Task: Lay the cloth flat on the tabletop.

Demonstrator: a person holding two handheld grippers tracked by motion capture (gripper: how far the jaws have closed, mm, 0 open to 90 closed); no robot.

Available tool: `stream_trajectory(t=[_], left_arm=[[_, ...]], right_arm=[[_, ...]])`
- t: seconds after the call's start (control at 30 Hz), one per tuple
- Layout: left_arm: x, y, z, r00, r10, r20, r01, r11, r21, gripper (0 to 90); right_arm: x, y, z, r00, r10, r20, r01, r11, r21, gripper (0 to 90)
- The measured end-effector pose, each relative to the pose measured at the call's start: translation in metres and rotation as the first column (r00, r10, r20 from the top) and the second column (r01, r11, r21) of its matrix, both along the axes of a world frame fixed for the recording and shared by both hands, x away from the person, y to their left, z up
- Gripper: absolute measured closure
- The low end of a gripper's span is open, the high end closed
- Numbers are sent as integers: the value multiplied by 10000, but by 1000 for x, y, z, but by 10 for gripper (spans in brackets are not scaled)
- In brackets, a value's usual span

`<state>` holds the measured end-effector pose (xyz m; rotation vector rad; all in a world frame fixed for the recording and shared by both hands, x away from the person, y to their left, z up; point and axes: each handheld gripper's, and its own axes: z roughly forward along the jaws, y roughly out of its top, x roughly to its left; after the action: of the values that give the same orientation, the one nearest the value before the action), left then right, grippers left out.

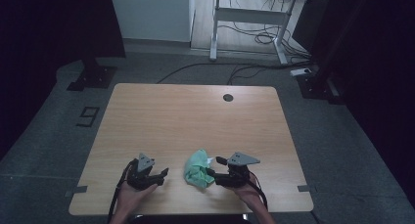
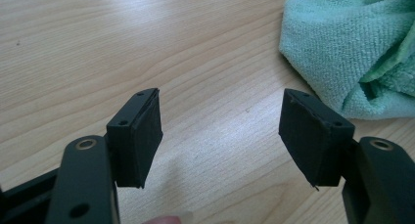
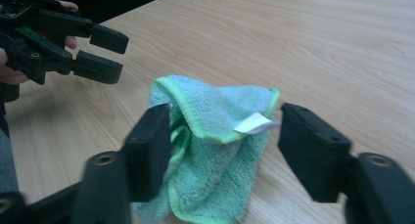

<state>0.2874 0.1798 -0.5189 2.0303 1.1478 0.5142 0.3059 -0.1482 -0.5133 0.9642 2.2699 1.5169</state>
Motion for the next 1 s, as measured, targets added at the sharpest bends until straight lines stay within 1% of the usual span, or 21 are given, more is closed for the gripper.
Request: stream_trajectory(t=[0.03, 0.07, 0.13, 0.17, 0.2, 0.23, 0.27, 0.3, 0.33, 0.37, 0.4, 0.47, 0.5, 0.7, 0.73, 0.8, 0.83, 0.87, 0.93, 0.97, 1.0], left_arm=[[0, 0, 0, 10000, 0, 0, 0, 10000, 0, 327], [0, -1, 0, 10000, -41, -6, 41, 10000, 7, 327], [1, -4, -1, 10000, -89, -10, 89, 10000, 13, 328], [1, -4, -1, 10000, -89, -10, 89, 10000, 13, 328], [1, -6, -1, 9998, -176, -36, 176, 9998, 49, 328], [1, -9, -2, 9997, -261, -41, 261, 9996, 75, 327], [1, -12, -2, 9996, -293, -43, 294, 9995, 83, 327], [1, -12, -2, 9996, -293, -43, 294, 9995, 83, 327], [0, -15, -2, 9992, -404, -51, 405, 9991, 112, 327], [0, -15, -2, 9992, -404, -51, 405, 9991, 112, 327], [0, -19, -2, 9988, -491, -63, 491, 9987, 101, 327], [1, -23, -2, 9981, -599, -109, 600, 9982, 72, 326], [1, -26, -2, 9978, -645, -133, 646, 9979, 21, 326], [3, -43, -1, 9940, -1077, -200, 1073, 9940, -192, 329], [3, -43, -1, 9940, -1077, -200, 1073, 9940, -192, 328], [5, -54, 0, 9913, -1293, -232, 1283, 9910, -394, 334], [5, -54, 0, 9913, -1293, -232, 1283, 9910, -394, 337], [6, -61, -1, 9879, -1521, -309, 1506, 9875, -460, 342], [7, -69, -4, 9852, -1667, -409, 1652, 9855, -378, 358], [7, -69, -4, 9852, -1667, -409, 1652, 9855, -378, 370], [8, -74, -7, 9844, -1688, -491, 1671, 9852, -372, 370]], right_arm=[[0, 0, 0, 10000, 0, 0, 0, 10000, 0, 398], [1, 0, -2, 9998, 135, -139, -136, 9999, -41, 441], [2, 3, -4, 9992, 339, -215, -343, 9993, -153, 465], [2, 3, -4, 9992, 339, -215, -343, 9993, -153, 465], [2, 5, -5, 9990, 379, -237, -384, 9990, -222, 471], [4, 11, -7, 9983, 547, -208, -555, 9975, -441, 496], [5, 14, -9, 9985, 507, -198, -518, 9969, -594, 512], [5, 14, -9, 9985, 507, -198, -518, 9969, -594, 512], [8, 18, -11, 9985, 473, -266, -491, 9961, -730, 589], [8, 18, -11, 9985, 473, -266, -491, 9961, -730, 589], [12, 20, -14, 9972, 538, -513, -574, 9958, -714, 679], [15, 21, -16, 9971, 439, -617, -489, 9955, -811, 780], [16, 20, -16, 9968, 369, -705, -428, 9955, -846, 804], [19, 18, -17, 9960, 430, -788, -495, 9954, -820, 838], [19, 18, -17, 9960, 430, -788, -495, 9954, -820, 838], [20, 17, -16, 9960, 367, -818, -433, 9958, -804, 839], [20, 16, -16, 9962, 356, -795, -420, 9958, -812, 840], [20, 16, -15, 9964, 315, -786, -380, 9959, -816, 840], [20, 15, -15, 9963, 308, -804, -366, 9967, -720, 841], [20, 15, -15, 9963, 308, -804, -366, 9967, -720, 841], [20, 15, -14, 9963, 323, -797, -379, 9969, -694, 841]])
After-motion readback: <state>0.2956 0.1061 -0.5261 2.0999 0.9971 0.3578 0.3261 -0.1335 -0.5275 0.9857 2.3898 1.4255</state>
